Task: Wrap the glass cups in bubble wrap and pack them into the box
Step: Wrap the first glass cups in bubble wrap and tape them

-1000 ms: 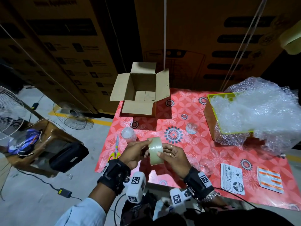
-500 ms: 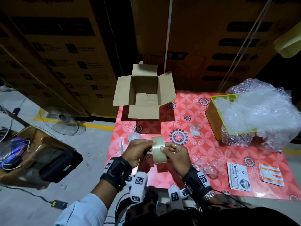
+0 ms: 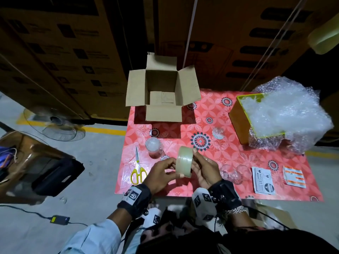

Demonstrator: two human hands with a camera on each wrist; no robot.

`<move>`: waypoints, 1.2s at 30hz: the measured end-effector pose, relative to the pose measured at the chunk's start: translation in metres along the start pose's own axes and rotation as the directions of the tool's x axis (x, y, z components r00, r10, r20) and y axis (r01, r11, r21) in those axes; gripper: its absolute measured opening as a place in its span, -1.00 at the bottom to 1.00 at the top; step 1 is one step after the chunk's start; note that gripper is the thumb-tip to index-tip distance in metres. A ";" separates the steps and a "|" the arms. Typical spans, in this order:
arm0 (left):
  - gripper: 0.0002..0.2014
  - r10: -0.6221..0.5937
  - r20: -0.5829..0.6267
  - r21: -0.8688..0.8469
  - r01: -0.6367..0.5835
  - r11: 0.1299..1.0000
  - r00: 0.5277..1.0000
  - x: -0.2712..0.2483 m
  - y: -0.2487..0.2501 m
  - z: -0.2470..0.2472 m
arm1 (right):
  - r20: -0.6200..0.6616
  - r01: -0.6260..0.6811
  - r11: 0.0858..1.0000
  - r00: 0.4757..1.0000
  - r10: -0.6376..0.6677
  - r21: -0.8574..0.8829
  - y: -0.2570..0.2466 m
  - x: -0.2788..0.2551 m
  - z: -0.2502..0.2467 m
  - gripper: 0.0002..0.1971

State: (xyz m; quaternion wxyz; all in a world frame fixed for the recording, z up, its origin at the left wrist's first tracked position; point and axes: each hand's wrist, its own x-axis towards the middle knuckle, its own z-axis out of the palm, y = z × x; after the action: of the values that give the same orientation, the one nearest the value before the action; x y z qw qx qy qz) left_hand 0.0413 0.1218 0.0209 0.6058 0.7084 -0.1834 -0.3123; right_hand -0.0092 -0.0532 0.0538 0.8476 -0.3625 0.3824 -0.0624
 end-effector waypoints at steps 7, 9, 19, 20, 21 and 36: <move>-0.94 -0.138 -0.124 -0.226 0.107 0.968 0.983 -0.004 0.010 -0.003 | 0.084 0.124 0.946 0.991 -0.103 -0.300 0.014 -0.022 -0.009 -0.80; -0.87 -0.162 -0.134 -0.279 0.120 0.953 0.978 -0.007 0.012 -0.003 | 0.130 0.226 0.880 0.973 -0.189 -0.417 0.018 -0.026 -0.014 -0.83; -0.74 -0.449 -0.055 -0.672 0.299 0.677 0.892 -0.015 0.029 -0.015 | 0.267 0.366 0.738 0.929 -0.255 -0.566 0.043 -0.048 -0.018 -0.75; -0.70 -0.482 -0.035 -0.677 0.333 0.656 0.876 -0.014 0.030 -0.019 | 0.270 0.375 0.727 0.926 -0.263 -0.576 0.044 -0.049 -0.018 -0.75; -0.68 -0.512 -0.030 -0.670 0.363 0.648 0.858 -0.011 0.028 -0.024 | 0.276 0.385 0.713 0.922 -0.271 -0.586 0.046 -0.050 -0.018 -0.74; -0.76 -0.502 -0.010 -0.628 0.385 0.676 0.865 -0.008 0.033 -0.018 | 0.022 0.258 0.836 0.959 -0.283 -0.484 0.053 -0.064 0.002 -0.80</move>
State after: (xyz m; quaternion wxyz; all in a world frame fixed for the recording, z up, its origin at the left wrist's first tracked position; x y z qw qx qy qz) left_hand 0.0513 0.1337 0.0563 0.7195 0.5242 0.1606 -0.4263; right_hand -0.0618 0.0111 0.0585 0.7034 -0.6105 0.3520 -0.0933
